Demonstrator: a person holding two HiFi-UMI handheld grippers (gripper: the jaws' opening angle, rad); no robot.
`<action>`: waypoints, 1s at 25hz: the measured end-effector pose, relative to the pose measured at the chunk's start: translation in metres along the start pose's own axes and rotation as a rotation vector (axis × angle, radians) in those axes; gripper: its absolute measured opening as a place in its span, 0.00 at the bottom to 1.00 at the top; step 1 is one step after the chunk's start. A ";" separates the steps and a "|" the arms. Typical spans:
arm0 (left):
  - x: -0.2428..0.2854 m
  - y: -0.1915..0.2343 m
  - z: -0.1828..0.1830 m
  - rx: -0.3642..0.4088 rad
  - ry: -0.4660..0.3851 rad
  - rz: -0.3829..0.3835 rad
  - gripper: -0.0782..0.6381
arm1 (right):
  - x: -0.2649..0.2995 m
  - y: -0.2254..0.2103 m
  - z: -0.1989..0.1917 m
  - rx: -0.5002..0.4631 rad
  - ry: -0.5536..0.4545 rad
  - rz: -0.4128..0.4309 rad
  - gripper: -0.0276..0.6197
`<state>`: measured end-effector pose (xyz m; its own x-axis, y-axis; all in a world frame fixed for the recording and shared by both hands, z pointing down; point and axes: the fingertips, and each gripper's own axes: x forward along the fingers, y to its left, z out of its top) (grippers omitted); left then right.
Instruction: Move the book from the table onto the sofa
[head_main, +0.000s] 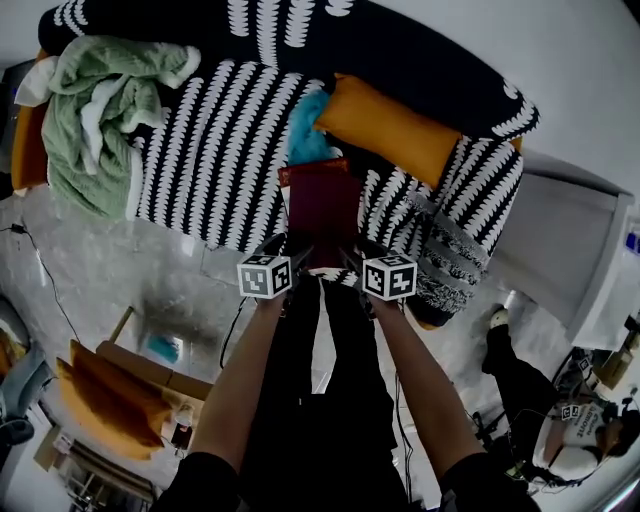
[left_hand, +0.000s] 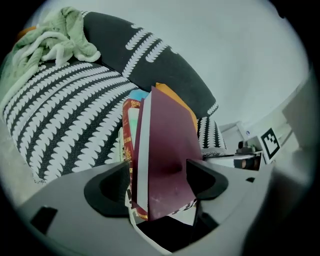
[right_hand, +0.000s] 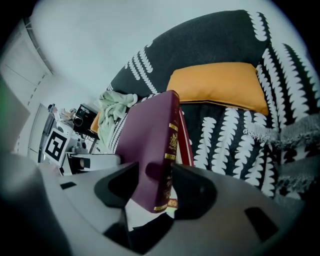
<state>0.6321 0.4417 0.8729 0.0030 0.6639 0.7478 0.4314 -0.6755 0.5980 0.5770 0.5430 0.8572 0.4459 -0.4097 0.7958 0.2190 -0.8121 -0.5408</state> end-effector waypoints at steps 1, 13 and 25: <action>-0.003 0.000 0.000 -0.004 0.003 -0.002 0.61 | -0.002 0.001 0.000 -0.012 0.002 -0.006 0.37; -0.059 -0.030 0.011 0.028 0.022 -0.048 0.52 | -0.057 0.061 0.002 -0.155 0.017 0.013 0.25; -0.163 -0.148 0.019 0.035 -0.043 -0.390 0.14 | -0.157 0.149 -0.010 -0.227 -0.012 0.230 0.05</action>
<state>0.5851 0.4393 0.6573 -0.1300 0.8820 0.4529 0.4377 -0.3588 0.8244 0.5310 0.4817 0.6547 0.4715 -0.5892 0.6562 -0.0866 -0.7714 -0.6304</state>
